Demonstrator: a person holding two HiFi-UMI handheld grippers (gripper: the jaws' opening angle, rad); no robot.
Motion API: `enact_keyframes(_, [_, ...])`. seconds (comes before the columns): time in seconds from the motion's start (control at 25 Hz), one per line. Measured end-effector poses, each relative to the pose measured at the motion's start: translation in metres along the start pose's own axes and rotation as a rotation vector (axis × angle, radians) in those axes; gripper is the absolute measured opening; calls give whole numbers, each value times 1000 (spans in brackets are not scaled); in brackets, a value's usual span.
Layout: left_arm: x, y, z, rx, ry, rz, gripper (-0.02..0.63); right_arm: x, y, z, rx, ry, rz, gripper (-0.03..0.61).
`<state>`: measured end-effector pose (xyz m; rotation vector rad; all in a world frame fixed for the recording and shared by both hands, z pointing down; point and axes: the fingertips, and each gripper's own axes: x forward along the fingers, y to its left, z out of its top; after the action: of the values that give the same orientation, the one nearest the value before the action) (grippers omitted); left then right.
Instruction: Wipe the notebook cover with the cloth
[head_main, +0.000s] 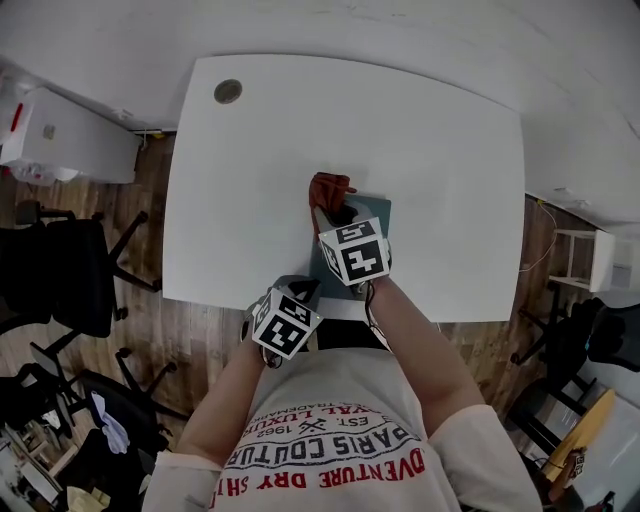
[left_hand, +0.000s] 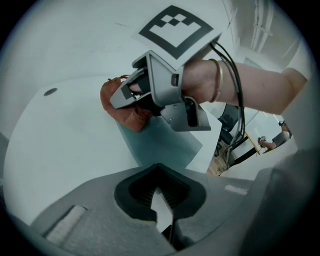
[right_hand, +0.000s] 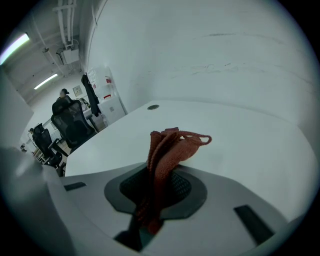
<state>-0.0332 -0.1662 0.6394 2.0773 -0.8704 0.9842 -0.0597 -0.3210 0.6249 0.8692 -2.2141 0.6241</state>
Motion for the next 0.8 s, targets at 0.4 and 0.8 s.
enact_keyframes(0.4, [0,2,2,-143,-5,-44,9,-13,-19,-10,9,21,-17,84])
enact_keyframes(0.8, [-1,3,-2,-169,18,-57,9,-40,-53,-31,54,5,-69,94])
